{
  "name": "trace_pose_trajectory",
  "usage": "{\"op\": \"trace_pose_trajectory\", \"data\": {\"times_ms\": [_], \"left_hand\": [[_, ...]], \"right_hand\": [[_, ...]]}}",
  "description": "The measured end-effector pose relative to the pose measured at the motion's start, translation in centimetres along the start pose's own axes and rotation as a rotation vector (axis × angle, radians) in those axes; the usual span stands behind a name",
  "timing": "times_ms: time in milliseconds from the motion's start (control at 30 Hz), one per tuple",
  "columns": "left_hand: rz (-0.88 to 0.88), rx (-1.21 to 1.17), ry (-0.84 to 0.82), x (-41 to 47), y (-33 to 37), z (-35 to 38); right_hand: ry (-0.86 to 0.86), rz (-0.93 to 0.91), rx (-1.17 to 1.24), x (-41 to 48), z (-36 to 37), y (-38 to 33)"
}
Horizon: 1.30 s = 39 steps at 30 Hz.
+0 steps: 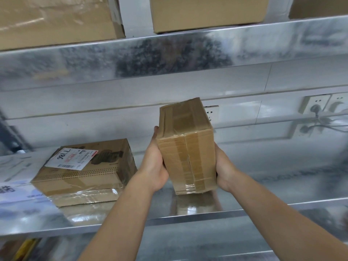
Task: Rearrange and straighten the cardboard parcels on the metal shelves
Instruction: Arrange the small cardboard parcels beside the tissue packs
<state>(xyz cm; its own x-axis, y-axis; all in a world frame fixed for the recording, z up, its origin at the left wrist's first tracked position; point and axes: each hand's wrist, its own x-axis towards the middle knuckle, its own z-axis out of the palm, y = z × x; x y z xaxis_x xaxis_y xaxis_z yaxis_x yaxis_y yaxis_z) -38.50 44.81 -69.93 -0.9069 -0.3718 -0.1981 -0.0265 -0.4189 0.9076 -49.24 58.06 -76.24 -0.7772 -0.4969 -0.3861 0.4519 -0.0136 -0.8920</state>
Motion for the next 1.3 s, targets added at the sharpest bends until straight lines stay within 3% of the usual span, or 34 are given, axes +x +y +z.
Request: {"op": "trace_pose_trajectory", "data": {"times_ms": [200,467,800,1033,1300], "left_hand": [[-0.028,0.012,0.019,0.2,-0.5,-0.6],[0.043,-0.121,0.054,0.7,-0.4,-1.6],[0.003,-0.053,0.006,0.0,-0.5,-2.4],[-0.035,-0.006,-0.011,-0.3,-1.0,-1.8],[-0.017,-0.030,0.106,0.5,-1.5,-2.0]], "right_hand": [[0.002,0.014,-0.094,0.1,-0.3,0.7],[0.022,-0.133,-0.375,0.6,-0.8,-1.3],[-0.176,-0.230,-0.154,1.6,-1.4,-0.5],[-0.143,-0.159,-0.017,2.0,-0.5,-0.3],[-0.042,-0.125,0.172,1.0,0.4,-0.7]]}}
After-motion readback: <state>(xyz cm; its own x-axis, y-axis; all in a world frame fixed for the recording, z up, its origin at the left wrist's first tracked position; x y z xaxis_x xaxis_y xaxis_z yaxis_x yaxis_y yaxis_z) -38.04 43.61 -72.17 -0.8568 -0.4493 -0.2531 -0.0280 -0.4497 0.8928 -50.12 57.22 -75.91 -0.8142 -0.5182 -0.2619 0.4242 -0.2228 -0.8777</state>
